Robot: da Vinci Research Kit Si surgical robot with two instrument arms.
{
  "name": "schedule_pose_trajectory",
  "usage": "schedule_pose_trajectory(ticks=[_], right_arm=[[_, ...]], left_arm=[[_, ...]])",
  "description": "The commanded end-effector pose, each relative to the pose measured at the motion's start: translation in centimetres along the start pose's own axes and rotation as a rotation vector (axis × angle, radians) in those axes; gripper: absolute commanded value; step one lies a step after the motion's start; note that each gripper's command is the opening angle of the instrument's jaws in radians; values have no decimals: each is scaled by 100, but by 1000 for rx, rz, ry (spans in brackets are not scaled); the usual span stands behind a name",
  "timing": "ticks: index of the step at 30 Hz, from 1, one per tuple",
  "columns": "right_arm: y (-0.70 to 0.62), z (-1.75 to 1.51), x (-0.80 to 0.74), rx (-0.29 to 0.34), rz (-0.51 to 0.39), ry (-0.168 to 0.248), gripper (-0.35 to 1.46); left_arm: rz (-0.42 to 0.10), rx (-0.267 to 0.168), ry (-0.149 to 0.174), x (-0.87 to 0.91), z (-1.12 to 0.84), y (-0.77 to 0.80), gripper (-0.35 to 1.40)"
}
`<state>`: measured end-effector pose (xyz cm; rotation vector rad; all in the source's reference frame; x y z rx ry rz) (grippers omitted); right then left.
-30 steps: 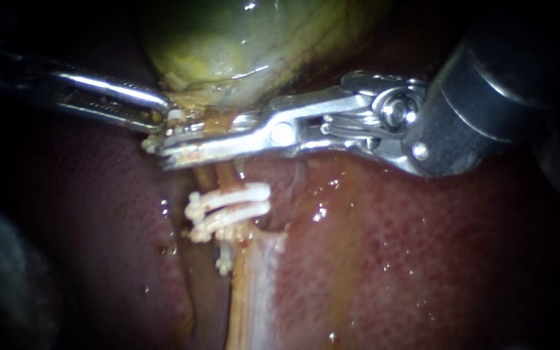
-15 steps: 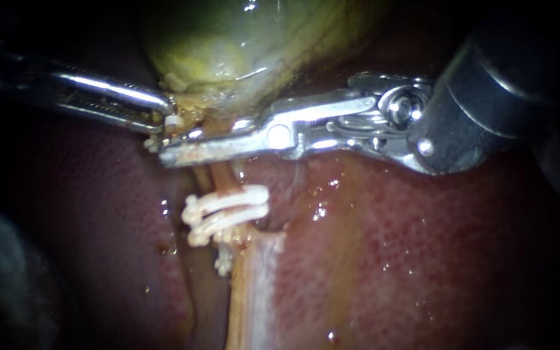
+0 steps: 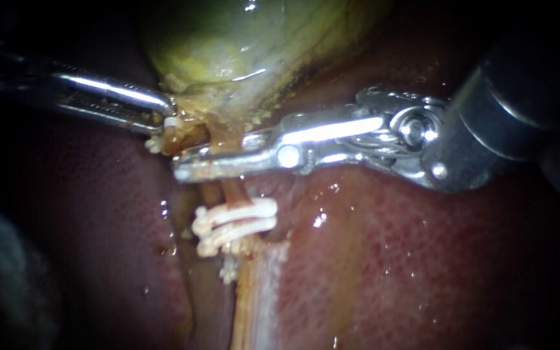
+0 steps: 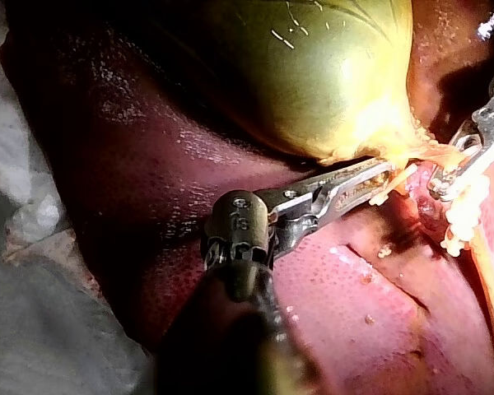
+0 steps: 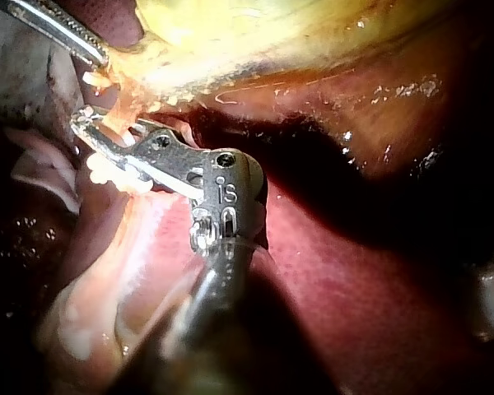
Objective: Clipping third clip right tube
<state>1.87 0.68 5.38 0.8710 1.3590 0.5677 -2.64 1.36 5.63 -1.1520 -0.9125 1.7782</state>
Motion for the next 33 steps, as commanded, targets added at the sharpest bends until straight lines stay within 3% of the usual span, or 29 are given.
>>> schedule_pose_trajectory(ticks=[1,11,33], right_arm=[[1,0,1,-5,-26,-7,-35],[1,-1,4,-9,-161,-9,-35],[-5,1,4,-5,-185,-10,-35]], left_arm=[[0,0,0,0,0,0,-35],[0,2,-2,0,0,0,-35],[0,2,-3,0,0,-1,-35]])
